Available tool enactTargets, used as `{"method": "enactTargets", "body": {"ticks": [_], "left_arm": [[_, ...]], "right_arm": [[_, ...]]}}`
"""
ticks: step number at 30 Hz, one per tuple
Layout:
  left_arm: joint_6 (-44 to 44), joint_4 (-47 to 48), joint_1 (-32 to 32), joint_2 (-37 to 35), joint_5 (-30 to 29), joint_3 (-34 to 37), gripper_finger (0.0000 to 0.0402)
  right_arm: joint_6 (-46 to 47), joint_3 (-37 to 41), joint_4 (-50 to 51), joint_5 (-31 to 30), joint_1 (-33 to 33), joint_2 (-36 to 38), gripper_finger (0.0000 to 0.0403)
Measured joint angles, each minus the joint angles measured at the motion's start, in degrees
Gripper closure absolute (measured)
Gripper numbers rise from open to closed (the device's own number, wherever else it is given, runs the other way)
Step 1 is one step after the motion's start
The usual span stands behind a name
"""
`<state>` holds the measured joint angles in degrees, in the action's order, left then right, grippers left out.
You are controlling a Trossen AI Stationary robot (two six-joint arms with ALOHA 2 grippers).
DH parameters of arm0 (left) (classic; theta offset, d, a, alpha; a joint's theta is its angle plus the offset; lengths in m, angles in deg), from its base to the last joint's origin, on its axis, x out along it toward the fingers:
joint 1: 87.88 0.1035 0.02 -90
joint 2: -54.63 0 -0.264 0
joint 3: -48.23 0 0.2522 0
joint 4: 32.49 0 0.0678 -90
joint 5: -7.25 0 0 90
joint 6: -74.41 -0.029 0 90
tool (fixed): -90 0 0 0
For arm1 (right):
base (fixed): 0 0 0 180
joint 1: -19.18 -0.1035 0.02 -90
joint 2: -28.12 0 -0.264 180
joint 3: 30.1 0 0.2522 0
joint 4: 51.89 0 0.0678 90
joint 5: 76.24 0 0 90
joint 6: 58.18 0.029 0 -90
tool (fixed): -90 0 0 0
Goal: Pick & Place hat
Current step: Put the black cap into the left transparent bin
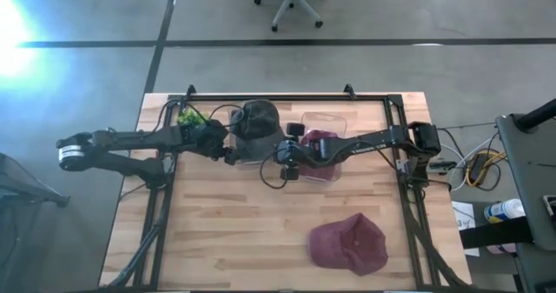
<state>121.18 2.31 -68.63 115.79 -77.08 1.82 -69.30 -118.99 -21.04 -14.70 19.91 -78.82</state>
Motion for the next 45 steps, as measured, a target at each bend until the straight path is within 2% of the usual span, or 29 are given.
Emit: {"method": "enactTargets", "body": {"ticks": [5, 7, 10, 13, 15, 18, 21, 31, 36, 39, 45], "left_arm": [[0.27, -0.83, 0.0, 0.0, 0.0, 0.0, 0.017], [0.57, -1.05, 0.0, 0.02, 0.0, 0.0, 0.017], [1.23, -1.4, -0.04, 0.02, -0.13, 0.04, 0.017], [1.33, -2.33, -0.26, 0.03, -0.32, 0.12, 0.017], [1.33, -3.41, -0.39, 0.08, -0.4, 0.17, 0.017], [1.31, -4.19, -0.39, 0.09, -0.7, 0.17, 0.017], [1.33, -4.49, -0.75, 0.09, -0.67, 0.17, 0.017], [1.37, -5.04, -2.34, -0.02, -0.98, 0.15, 0.017], [1.29, -4.59, -2.48, -0.02, -1.08, 0.15, 0.017], [1.37, -4.1, -2.69, 0.02, -1.56, 0.15, 0.017], [1.35, -3.47, -3.38, 0.15, -1.73, 0.24, 0.017]], "right_arm": [[-3.46, -2.38, 0.32, -0.73, -0.18, -0.03, 0.0368], [-4.15, -3.82, 0.72, -1.29, -0.28, -0.03, 0.0383], [-1.39, -7.12, 2.84, -0.15, -0.4, -0.03, 0.0386], [3.7, -10.47, 4.21, 4.93, -0.17, -0.03, 0.0387], [5.35, -11.28, 4.18, 5.67, -0.11, -0.01, 0.0388], [4.32, -11.58, 3.34, 3.64, -0.46, -0.01, 0.0388], [-0.47, -11.59, 0.34, 1.77, -0.91, -0.03, 0.0389], [-7.13, -11.69, -7.8, 3.94, -0.94, -0.05, 0.0389], [-3.2, -11.28, -9.35, 8.36, -0.51, -0.07, 0.0389], [0.44, -10.23, -10.35, 8.39, -0.47, -0.92, 0.0389], [2.01, -10.09, -15.67, 8.9, -0.63, -4.49, 0.039]]}}
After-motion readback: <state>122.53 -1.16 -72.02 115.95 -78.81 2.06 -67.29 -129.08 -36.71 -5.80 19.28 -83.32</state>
